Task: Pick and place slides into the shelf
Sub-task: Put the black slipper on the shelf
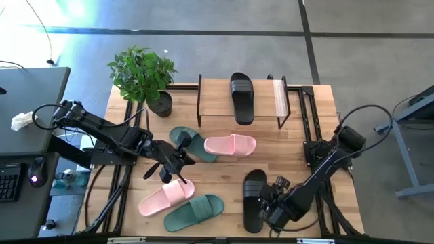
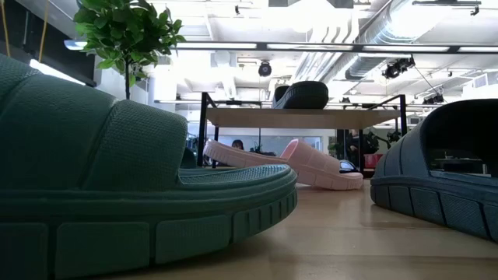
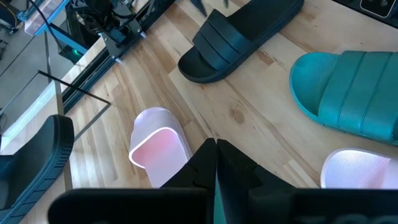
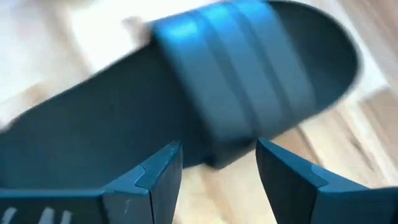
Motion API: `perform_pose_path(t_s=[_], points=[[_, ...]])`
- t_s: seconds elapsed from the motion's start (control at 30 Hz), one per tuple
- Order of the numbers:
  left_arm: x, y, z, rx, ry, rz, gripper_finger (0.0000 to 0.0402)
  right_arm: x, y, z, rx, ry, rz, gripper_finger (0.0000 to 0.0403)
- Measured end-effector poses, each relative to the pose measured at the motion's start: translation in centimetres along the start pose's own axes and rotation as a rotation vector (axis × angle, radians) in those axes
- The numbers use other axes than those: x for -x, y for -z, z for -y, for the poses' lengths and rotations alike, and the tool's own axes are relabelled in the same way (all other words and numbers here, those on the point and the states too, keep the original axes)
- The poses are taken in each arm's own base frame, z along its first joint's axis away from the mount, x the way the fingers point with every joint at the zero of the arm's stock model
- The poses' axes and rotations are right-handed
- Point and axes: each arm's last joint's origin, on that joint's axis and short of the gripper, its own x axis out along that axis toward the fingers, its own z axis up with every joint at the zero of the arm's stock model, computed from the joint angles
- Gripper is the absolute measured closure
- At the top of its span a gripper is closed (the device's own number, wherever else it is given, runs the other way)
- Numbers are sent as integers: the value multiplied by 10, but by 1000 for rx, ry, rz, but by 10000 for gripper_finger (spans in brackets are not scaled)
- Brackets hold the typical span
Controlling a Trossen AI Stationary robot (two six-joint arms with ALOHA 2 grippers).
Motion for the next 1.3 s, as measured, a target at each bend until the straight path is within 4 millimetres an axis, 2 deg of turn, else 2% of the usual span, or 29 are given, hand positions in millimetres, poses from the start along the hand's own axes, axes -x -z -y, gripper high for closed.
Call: perform_pose_path(t_s=[0.37,0.57,0.73,1.03,1.2,1.3], points=[[0,0,0,-16,-1,-1,399,-36,-17,7,-92,161,2,208],[0,0,-1,-28,-22,-13,399,-46,-18,8,-125,198,-13,214],[0,1,-1,-30,-42,-24,399,-46,-16,8,-161,216,16,261],[0,1,-2,-45,-69,-39,399,-45,-14,12,-206,262,35,391],[0,1,-2,-45,-70,-40,399,-43,-16,10,-220,262,67,396],[0,1,-2,-45,-71,-40,399,-32,-21,9,-216,268,88,399]])
